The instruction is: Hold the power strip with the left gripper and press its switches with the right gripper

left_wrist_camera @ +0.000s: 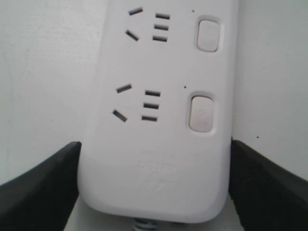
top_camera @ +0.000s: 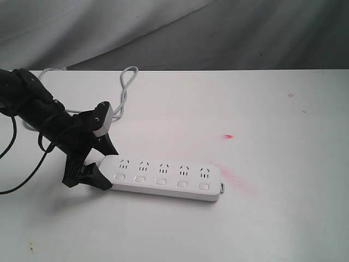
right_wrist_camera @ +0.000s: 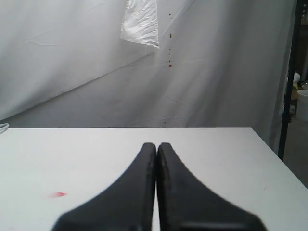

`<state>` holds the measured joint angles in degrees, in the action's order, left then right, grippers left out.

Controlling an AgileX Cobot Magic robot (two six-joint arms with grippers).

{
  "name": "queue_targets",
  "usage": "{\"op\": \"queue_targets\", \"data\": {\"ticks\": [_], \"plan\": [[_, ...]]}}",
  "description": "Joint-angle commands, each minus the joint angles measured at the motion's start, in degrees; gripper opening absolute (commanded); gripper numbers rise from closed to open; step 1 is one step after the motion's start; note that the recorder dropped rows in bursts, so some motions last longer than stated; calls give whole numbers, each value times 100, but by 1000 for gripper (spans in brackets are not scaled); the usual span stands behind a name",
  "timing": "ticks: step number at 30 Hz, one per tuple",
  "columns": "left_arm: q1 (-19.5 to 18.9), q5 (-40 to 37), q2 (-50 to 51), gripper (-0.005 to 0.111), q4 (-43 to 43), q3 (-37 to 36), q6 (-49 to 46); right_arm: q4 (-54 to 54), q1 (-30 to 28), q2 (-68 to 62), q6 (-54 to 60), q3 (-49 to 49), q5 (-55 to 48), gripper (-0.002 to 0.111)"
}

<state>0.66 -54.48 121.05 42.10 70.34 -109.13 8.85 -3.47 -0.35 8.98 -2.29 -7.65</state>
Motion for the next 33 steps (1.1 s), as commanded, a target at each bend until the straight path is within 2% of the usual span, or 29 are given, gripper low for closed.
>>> {"op": "queue_targets", "data": {"ticks": [1, 15, 17, 20, 22, 25, 30, 33], "plan": [[21, -84, 35, 64, -71, -7, -1, -56, -45, 35, 0, 30, 54, 0], [21, -96, 35, 64, -71, -7, -1, -46, -45, 35, 0, 28, 54, 0], [21, -96, 35, 69, -24, -7, -1, -46, -45, 35, 0, 28, 54, 0], [21, -162, 35, 89, 333, -7, 12, -46, -45, 35, 0, 28, 54, 0], [21, -338, 35, 97, 649, -7, 110, -46, -45, 35, 0, 28, 54, 0], [21, -706, 35, 100, 979, -7, 110, -45, -45, 35, 0, 28, 65, 0], [21, -1548, 35, 100, 1048, -7, 110, -45, -45, 35, 0, 28, 65, 0], [21, -1548, -36, 100, 1048, -7, 190, -45, -45, 35, 0, 28, 65, 0]]}}
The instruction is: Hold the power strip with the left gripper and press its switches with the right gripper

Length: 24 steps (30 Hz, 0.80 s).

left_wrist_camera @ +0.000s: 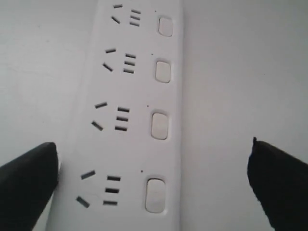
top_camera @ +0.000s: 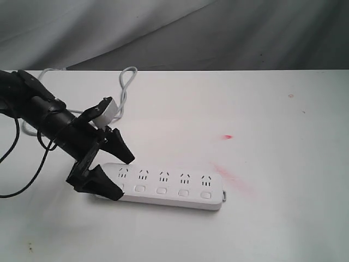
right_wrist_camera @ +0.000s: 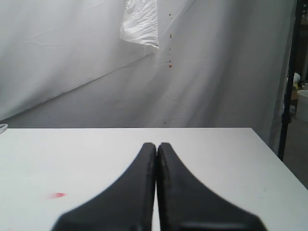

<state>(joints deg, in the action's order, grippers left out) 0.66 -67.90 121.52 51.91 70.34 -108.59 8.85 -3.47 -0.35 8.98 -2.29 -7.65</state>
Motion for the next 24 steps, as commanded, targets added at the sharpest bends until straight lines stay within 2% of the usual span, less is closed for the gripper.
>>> {"op": "queue_targets", "data": {"ticks": [1, 4, 8, 13, 15, 16, 18, 19, 22, 24], "plan": [[21, -206, -223, 100, 145, -7, 326, -45, -45, 35, 0, 28, 65, 0], [21, -206, -676, 100, 591, 3, 328, -45, -45, 35, 0, 28, 65, 0], [21, -206, -1710, 100, 1777, 3, 352, -34, -45, 35, 0, 28, 64, 0], [21, -206, -2566, 100, 2076, 3, 375, -34, -45, 35, 0, 28, 64, 0], [21, -206, -2768, 97, 2385, 3, 655, -34, -45, 35, 0, 28, 64, 0], [21, -206, -2871, 92, 2525, 3, 828, -34, -45, 35, 0, 28, 64, 0], [22, -206, -3109, 69, 2653, 3, 1237, -34, -45, 35, 0, 28, 64, 0], [22, -206, -3252, 48, 2625, 3, 1302, -34, -45, 35, 0, 28, 64, 0], [22, -206, -3566, 0, 2464, -4, 1397, -34, -45, 35, 0, 28, 64, 0], [22, -206, -3686, 1, 2464, -4, 1807, -34, -45, 35, 0, 28, 64, 0]]}}
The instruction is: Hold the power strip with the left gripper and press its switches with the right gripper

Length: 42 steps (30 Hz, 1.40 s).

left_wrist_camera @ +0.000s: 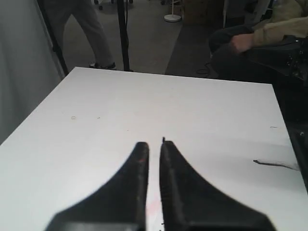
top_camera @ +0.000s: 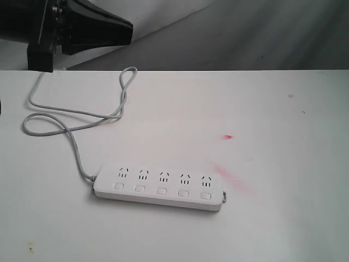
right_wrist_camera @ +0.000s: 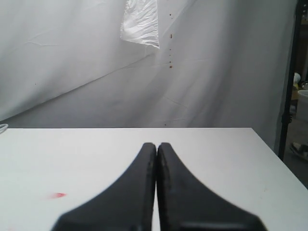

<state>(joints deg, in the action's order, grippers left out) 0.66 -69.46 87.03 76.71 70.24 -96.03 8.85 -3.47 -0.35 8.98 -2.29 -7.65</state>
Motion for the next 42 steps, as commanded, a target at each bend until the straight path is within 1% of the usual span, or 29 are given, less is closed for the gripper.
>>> {"op": "queue_targets", "data": {"ticks": [1, 2, 11, 13, 16, 19, 20, 21, 23, 25, 27, 29, 36, 39, 42], "plan": [[22, -50, -282, 1, -16, 6, 746, -34, -45, 35, 0, 28, 64, 0], [22, -50, -345, 1, -82, 6, 910, -34, -45, 35, 0, 28, 64, 0], [22, -50, -373, 1, -106, 6, 910, -34, -45, 35, 0, 28, 76, 0], [22, 195, -390, 1, -146, 0, 910, -34, -45, 35, 0, 28, 76, 0], [109, 1023, -636, 1, -363, -66, 910, -34, -45, 35, 0, 28, 90, 0], [428, 2194, -1098, 1, -578, -364, 910, -34, -45, 35, 0, 28, 90, 0], [634, 2873, -1290, 1, -590, -516, 910, -34, -45, 35, 0, 28, 90, 0], [786, 3347, -1499, 1, -590, -696, 910, -34, -45, 35, 0, 28, 90, 0], [1191, 4533, -1930, 1, -590, -1095, 910, -34, -45, 35, 0, 28, 90, 0], [1514, 5496, -2336, 1, -569, -1490, 910, -34, -45, 35, 0, 28, 90, 0], [1741, 6268, -2754, 1, -526, -1895, 910, -34, -45, 35, 0, 28, 90, 0], [1802, 6731, -3248, 1, -507, -2357, 910, -34, -45, 35, 0, 28, 90, 0], [1790, 7744, -5295, 1, -507, -3887, 910, -34, -45, 35, 0, 28, 90, 0], [1790, 7955, -6123, 1, -507, -4327, 910, -34, -45, 35, 0, 28, 90, 0], [1790, 8017, -6725, 1, -507, -4638, 910, -34, -45, 35, 0, 28, 90, 0]]}}
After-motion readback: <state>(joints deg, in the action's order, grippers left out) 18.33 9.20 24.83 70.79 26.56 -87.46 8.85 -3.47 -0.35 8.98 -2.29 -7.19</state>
